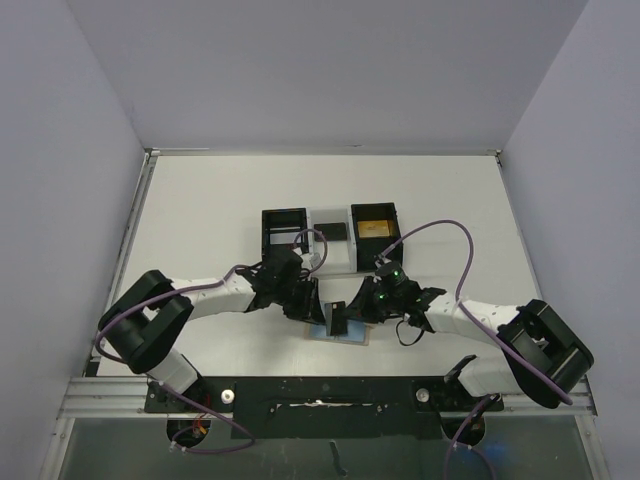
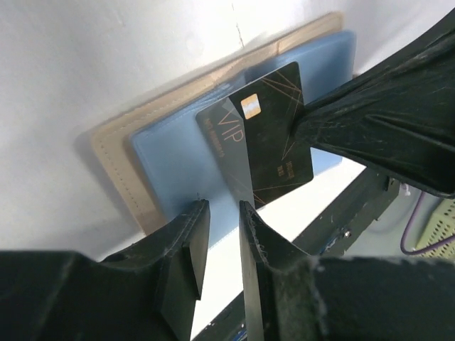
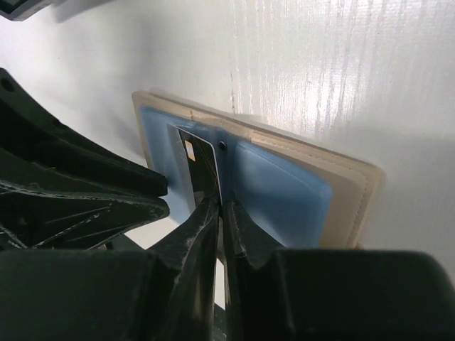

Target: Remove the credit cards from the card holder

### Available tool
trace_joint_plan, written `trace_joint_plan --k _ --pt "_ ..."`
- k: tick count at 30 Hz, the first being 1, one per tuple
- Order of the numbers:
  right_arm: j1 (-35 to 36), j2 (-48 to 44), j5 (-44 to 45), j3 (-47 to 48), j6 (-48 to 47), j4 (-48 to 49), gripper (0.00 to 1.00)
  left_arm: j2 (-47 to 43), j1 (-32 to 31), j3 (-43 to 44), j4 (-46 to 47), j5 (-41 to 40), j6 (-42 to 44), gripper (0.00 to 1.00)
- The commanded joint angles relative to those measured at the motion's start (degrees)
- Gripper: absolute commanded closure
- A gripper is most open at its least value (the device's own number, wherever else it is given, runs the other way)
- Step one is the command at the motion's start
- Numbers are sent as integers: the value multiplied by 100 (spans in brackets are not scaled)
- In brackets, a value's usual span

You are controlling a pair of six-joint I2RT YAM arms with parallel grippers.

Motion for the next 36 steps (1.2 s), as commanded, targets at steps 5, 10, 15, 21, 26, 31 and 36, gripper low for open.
trace_joint_plan --k 5,10,15,21,26,31,36 --pt "-128 -248 -232 -192 128 628 89 421 -72 93 -167 17 238 81" --pt "-154 -211 -405 -318 195 975 85 500 -95 82 -334 -233 241 82" --pt "-152 -35 -570 -402 300 1356 83 503 -104 57 -363 -272 242 83" --pt "-152 113 -647 -422 337 1532 83 466 -104 8 -356 -319 198 84" --pt "-148 175 -665 -448 339 1597 83 448 -103 -4 -337 -316 181 84" --pt "-139 285 -789 -492 419 1847 83 457 -104 -8 -329 -319 172 85" --pt "-134 315 -785 -528 452 1917 83 433 -103 -20 -324 -327 176 85"
